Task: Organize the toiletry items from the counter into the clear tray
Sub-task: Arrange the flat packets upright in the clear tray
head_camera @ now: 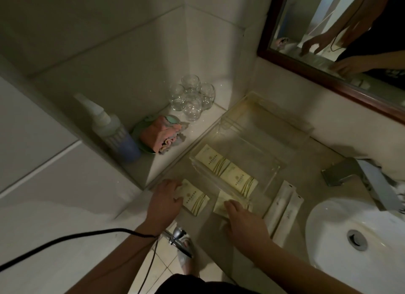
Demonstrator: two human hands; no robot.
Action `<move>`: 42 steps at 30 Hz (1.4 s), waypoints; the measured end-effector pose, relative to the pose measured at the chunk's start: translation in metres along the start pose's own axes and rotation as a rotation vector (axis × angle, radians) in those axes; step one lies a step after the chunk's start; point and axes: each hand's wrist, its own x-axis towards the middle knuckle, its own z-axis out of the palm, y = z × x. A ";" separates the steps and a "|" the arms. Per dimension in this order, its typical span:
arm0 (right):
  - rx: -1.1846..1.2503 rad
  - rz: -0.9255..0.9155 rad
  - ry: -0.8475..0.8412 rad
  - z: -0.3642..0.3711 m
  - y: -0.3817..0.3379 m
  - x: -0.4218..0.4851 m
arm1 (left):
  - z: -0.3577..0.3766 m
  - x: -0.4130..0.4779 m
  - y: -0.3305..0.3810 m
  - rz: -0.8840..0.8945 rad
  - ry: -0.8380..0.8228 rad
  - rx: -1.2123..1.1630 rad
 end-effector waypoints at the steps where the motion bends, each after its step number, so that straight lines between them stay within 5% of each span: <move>1: -0.029 -0.001 0.010 0.003 -0.001 0.001 | 0.002 0.001 0.002 0.002 0.005 0.012; 9: -0.256 -0.134 0.034 0.002 -0.007 0.004 | 0.015 0.004 0.016 -0.064 -0.033 0.186; 14: -0.202 -0.112 0.053 -0.010 -0.003 0.009 | 0.012 0.004 0.016 -0.110 -0.060 -0.001; 18: 0.286 0.128 0.101 -0.030 0.003 0.009 | 0.001 0.006 0.017 -0.136 -0.089 -0.134; 24: 1.526 0.601 -0.198 -0.061 0.023 0.019 | -0.015 0.008 0.025 -0.152 -0.049 -0.262; 29: 1.794 0.611 -0.307 -0.070 0.033 0.024 | -0.028 0.016 0.039 -0.119 -0.034 -0.330; 32: 1.642 0.525 -0.297 -0.084 0.037 0.027 | -0.038 0.022 0.053 -0.093 -0.034 -0.358; 37: 0.972 0.460 -0.022 -0.099 0.049 0.046 | -0.042 0.048 0.082 -0.111 -0.051 -0.412; 42: 0.624 0.375 0.102 -0.106 0.070 0.073 | -0.026 0.090 0.112 -0.124 -0.055 -0.449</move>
